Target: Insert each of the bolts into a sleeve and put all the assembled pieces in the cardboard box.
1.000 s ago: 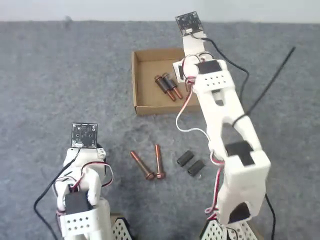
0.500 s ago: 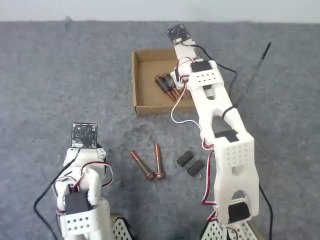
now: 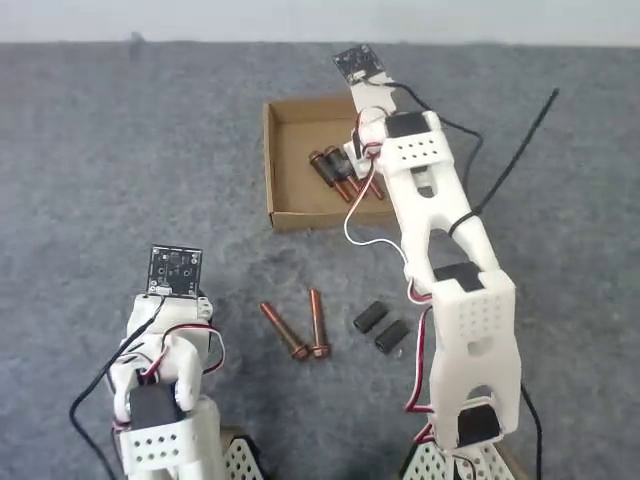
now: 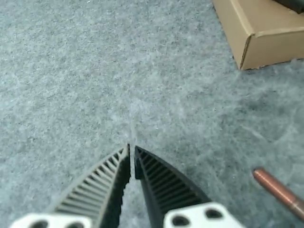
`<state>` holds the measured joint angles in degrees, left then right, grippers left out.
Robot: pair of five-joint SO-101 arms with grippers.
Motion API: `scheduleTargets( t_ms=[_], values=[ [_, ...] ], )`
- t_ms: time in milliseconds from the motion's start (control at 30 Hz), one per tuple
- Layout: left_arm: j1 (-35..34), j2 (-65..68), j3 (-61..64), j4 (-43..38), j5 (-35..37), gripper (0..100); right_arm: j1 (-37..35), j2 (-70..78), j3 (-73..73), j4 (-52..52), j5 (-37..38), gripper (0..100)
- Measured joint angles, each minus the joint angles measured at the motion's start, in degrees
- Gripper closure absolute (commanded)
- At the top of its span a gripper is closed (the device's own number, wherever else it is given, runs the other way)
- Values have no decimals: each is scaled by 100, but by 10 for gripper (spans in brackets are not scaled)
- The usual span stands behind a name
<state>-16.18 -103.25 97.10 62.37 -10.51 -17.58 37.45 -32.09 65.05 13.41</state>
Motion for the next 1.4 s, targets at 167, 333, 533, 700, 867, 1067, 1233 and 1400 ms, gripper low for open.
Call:
scheduleTargets(
  t_ms=[167,333,533,700,867,1067,1233,1400],
  values=[
    [0,0,0,0,0,988,-193,-440,0,1064,9,995],
    [-9,0,0,0,0,988,-334,-853,0,2338,18,993],
    [-176,0,0,0,0,988,-369,-1257,35,3525,334,993],
    [-176,0,0,0,0,988,-378,-1978,1143,3525,774,993],
    [-176,0,0,0,0,988,-378,-2980,2629,3490,1134,993],
    [-176,0,0,0,0,988,-378,-4431,4273,3130,1345,993],
    [-176,0,0,0,0,988,-387,-5213,5196,2760,1345,993],
    [-176,0,0,0,0,988,-387,-5486,5723,2462,1600,992]
  ],
)
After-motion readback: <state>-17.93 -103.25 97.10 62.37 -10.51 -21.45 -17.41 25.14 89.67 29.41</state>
